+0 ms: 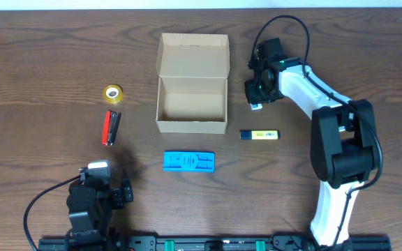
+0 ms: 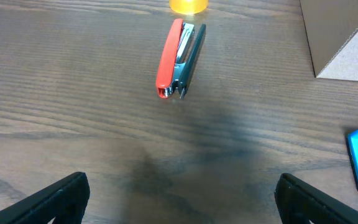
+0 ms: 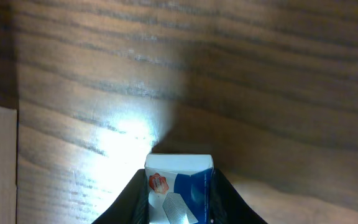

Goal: Pack container
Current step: 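Reach right gripper to the white staple box and grasp it, then carry staple box into the cardboard box and release it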

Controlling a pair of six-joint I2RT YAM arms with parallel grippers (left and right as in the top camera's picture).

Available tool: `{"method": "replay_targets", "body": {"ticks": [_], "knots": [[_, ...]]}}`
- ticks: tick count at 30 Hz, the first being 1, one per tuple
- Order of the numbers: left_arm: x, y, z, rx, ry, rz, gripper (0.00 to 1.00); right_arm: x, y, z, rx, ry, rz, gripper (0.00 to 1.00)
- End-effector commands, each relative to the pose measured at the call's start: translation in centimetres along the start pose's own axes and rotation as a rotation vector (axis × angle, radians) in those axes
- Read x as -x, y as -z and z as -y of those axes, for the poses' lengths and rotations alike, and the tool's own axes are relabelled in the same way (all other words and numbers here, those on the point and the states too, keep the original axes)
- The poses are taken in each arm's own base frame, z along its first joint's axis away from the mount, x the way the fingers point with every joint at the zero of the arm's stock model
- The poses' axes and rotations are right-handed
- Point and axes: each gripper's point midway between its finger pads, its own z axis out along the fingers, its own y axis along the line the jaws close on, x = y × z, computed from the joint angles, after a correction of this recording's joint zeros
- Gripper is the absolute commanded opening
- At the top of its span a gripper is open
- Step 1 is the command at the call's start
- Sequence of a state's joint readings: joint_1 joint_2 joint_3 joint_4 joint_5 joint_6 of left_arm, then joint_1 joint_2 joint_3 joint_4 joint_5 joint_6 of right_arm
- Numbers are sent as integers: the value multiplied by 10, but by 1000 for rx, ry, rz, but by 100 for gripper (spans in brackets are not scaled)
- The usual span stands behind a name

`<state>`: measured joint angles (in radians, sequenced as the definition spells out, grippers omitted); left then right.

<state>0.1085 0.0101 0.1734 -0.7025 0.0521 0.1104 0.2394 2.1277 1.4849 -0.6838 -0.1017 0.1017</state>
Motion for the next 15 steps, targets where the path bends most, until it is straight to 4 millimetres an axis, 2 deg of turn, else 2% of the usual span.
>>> {"method": "replay_targets", "body": {"ticks": [1,8,12,15], "knots": [[-5,-2,-1,6,-15,-10,96,13,24,-7,20,14,50,9],[-5,-2,-1,6,-15,-10,95,32,97,-28,43,61,194,10],[-5,-2,-1,6,-15,-10,95,35,137,-59,84,146,281,13],[-5,-2,-1,6,-15,-10,96,37,158,-95,123,228,344,20]]}}
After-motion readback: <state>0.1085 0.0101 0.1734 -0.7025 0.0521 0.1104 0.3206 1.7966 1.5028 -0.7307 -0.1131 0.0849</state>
